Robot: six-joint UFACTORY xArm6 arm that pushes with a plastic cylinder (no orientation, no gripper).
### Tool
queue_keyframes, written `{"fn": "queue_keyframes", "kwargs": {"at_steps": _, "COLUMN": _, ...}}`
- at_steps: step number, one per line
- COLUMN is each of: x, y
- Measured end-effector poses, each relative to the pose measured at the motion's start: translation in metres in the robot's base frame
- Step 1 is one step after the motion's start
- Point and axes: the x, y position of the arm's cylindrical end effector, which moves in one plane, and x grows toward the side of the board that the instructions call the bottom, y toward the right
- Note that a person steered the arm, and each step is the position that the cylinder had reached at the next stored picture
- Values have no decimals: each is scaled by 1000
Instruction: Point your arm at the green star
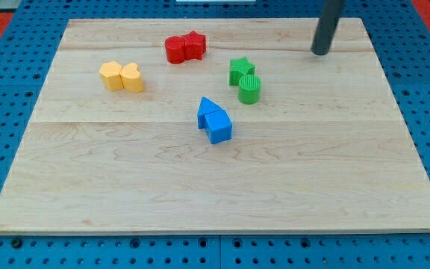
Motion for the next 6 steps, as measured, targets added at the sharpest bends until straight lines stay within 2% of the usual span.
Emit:
{"fn": "queue_keyframes", "kwargs": {"at_steps": 2, "x": -1, "y": -62}}
{"fn": "queue_keyframes", "kwargs": {"at_steps": 6, "x": 4, "y": -115}}
